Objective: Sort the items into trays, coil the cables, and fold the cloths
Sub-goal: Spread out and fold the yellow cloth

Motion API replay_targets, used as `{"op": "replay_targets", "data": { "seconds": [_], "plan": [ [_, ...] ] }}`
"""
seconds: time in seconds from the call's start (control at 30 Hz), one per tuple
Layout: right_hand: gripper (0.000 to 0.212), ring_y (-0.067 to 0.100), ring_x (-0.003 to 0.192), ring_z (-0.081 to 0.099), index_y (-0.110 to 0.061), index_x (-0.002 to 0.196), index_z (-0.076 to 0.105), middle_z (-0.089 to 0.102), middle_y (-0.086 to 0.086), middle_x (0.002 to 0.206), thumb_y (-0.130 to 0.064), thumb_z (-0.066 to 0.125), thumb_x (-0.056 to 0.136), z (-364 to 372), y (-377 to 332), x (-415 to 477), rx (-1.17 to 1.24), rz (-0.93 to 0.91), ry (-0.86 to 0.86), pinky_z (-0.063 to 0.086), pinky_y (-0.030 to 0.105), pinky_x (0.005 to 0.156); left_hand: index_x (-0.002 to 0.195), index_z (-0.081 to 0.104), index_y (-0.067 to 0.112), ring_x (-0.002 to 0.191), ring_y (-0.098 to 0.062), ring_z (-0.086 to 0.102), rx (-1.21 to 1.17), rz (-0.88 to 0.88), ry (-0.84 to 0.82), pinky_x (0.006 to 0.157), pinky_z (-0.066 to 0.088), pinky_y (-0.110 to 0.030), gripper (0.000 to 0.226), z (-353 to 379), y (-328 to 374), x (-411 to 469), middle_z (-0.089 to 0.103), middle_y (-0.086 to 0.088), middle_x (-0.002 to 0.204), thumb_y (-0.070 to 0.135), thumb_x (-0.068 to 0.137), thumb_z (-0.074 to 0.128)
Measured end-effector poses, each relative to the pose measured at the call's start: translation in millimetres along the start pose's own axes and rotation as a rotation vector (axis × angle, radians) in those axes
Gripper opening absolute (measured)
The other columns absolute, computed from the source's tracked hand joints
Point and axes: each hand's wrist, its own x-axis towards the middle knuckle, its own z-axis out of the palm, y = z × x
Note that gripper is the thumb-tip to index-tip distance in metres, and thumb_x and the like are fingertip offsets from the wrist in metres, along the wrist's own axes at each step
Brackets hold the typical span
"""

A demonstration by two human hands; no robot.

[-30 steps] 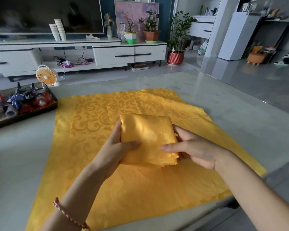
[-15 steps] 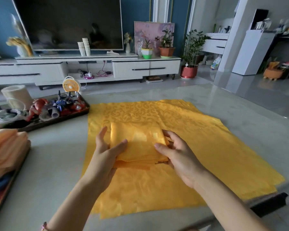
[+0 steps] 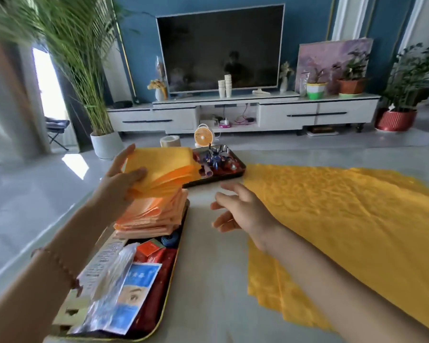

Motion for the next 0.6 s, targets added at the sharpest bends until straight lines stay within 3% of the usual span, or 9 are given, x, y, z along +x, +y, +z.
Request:
{"op": "replay_targets", "data": {
  "seconds": [0.07,0.13,0.2,0.27,0.37,0.43,0.5,0.6],
  "plan": [
    [0.034,0.012,0.048,0.058,-0.016,0.129,0.041,0.061,0.001,0.085,-0.016,0.048,0.095,1,9,-5,-0.089,0.003,-0.016,0.047,0.021,0.05,0.134,0.045,0.033,0.051,-0.013,0.056,0.098,-0.114,0.023,0.038,0.046,-0.016,0.056,-24,-3,16,0.052,-0.009,0.1,-0.003,0.091,0.048],
    [0.034,0.013,0.05,0.057,-0.016,0.129,0.041,0.061,0.001,0.085,-0.014,0.048,0.096,-8,19,-10,-0.164,0.022,-0.018,0.047,0.021,0.051,0.133,0.048,0.03,0.077,-0.027,0.057,0.471,-0.213,-0.018,0.052,0.052,-0.025,0.053,-38,-9,24,0.048,-0.013,0.121,-0.001,0.091,0.05],
    [0.034,0.013,0.05,0.057,-0.015,0.129,0.042,0.062,0.003,0.085,-0.012,0.047,0.096,-20,27,-15,-0.199,0.056,0.008,0.047,0.022,0.051,0.131,0.052,0.024,0.093,-0.03,0.05,1.083,-0.127,-0.022,0.066,0.049,-0.027,0.05,-43,-19,28,0.038,-0.014,0.136,-0.003,0.089,0.052],
    [0.032,0.013,0.051,0.058,-0.015,0.127,0.044,0.063,0.004,0.085,-0.011,0.048,0.096,-29,32,-16,-0.217,0.08,0.041,0.047,0.022,0.051,0.13,0.053,0.023,0.111,-0.031,0.043,1.467,0.088,0.084,0.086,0.04,-0.033,0.049,-41,-26,30,0.034,-0.016,0.142,0.001,0.086,0.055],
    [0.028,0.013,0.055,0.059,-0.016,0.122,0.048,0.064,0.004,0.083,-0.009,0.049,0.095,-35,35,-11,-0.201,0.104,0.102,0.048,0.024,0.052,0.138,0.043,0.024,0.139,-0.028,0.019,1.558,0.382,0.135,0.111,0.015,-0.046,0.045,-28,-35,35,0.024,-0.008,0.153,0.024,0.094,0.051],
    [0.027,0.015,0.055,0.058,-0.014,0.12,0.05,0.063,0.005,0.081,-0.007,0.048,0.094,-34,40,-10,-0.204,0.104,0.121,0.048,0.025,0.052,0.145,0.029,0.028,0.145,-0.022,0.006,1.533,0.281,-0.017,0.114,0.002,-0.05,0.048,-20,-54,36,0.015,0.0,0.157,0.039,0.099,0.033],
    [0.026,0.015,0.053,0.056,-0.012,0.117,0.051,0.062,0.006,0.079,-0.003,0.047,0.093,-33,46,-14,-0.21,0.102,0.129,0.047,0.023,0.05,0.149,0.012,0.031,0.145,-0.02,-0.009,1.717,0.145,-0.172,0.113,-0.009,-0.054,0.052,-19,-83,32,-0.002,0.004,0.158,0.043,0.1,0.026],
    [0.023,0.015,0.052,0.056,-0.012,0.112,0.052,0.063,0.007,0.078,-0.001,0.047,0.093,-41,59,-27,-0.229,0.119,0.119,0.045,0.02,0.046,0.149,-0.005,0.031,0.141,-0.02,-0.023,1.794,0.081,-0.165,0.112,-0.017,-0.052,0.054,-31,-111,29,-0.02,0.0,0.156,0.043,0.1,0.016]
  ]
}}
